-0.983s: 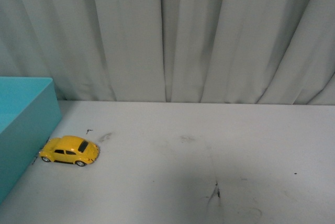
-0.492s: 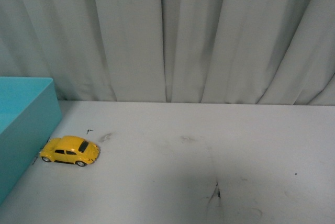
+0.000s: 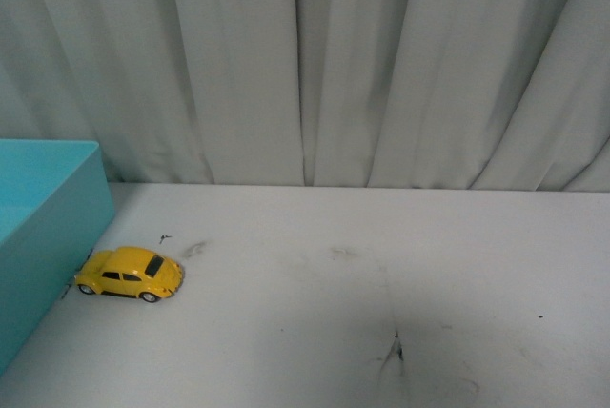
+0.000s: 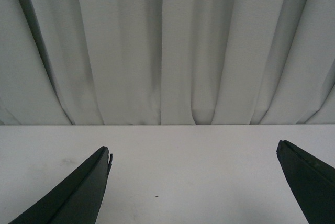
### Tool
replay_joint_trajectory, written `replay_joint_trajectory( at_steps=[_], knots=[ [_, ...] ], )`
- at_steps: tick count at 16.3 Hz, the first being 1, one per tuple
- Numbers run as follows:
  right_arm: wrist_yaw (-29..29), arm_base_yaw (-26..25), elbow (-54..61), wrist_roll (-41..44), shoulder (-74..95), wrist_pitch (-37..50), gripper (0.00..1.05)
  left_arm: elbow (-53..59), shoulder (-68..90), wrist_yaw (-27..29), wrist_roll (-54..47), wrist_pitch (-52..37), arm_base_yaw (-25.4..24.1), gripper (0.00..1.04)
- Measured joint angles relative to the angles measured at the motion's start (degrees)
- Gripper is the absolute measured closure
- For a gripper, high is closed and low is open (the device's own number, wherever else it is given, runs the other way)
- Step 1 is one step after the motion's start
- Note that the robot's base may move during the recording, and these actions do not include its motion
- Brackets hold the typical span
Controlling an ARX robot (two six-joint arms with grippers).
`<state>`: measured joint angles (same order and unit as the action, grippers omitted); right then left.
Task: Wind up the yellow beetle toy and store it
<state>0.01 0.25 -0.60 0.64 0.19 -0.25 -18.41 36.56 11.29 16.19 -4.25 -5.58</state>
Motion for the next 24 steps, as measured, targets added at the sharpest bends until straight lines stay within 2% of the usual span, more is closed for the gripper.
replay_joint_trajectory(
  at_steps=[2, 4, 6, 8, 9, 10, 12, 15, 20, 24],
  knots=[
    [0.0, 0.0, 0.0, 0.0, 0.0, 0.0, 0.07, -8.2, 20.5, -5.0, -4.1, -13.4, -0.4, 0.07],
    [0.0, 0.0, 0.0, 0.0, 0.0, 0.0, 0.07, -19.9, 37.9, -9.2, -9.6, -17.7, 1.2, 0.07],
    [0.0, 0.0, 0.0, 0.0, 0.0, 0.0, 0.07, -30.6, 48.9, -17.0, -16.2, -14.3, 4.8, 0.07],
    [0.0, 0.0, 0.0, 0.0, 0.0, 0.0, 0.07, -38.1, 54.8, -26.3, -27.1, -5.0, 8.3, 0.07],
    [0.0, 0.0, 0.0, 0.0, 0.0, 0.0, 0.07, -41.9, 56.9, -29.6, -34.2, 2.5, 9.8, 0.07],
    [0.0, 0.0, 0.0, 0.0, 0.0, 0.0, 0.07, -45.1, 58.8, -30.6, -40.9, 9.3, 10.5, 0.07],
    [0.0, 0.0, 0.0, 0.0, 0.0, 0.0, 0.07, -49.7, 63.8, -26.6, -57.2, 24.2, 11.5, 0.07],
    [0.0, 0.0, 0.0, 0.0, 0.0, 0.0, 0.07, -52.9, 69.6, -19.9, -75.9, 36.5, 13.7, 0.07],
    [0.0, 0.0, 0.0, 0.0, 0.0, 0.0, 0.07, -57.8, 78.6, -9.9, -90.5, 39.1, 15.3, 0.07],
    [0.0, 0.0, 0.0, 0.0, 0.0, 0.0, 0.07, -63.2, 85.1, -7.0, -95.4, 41.0, 15.5, 0.07]
  ],
)
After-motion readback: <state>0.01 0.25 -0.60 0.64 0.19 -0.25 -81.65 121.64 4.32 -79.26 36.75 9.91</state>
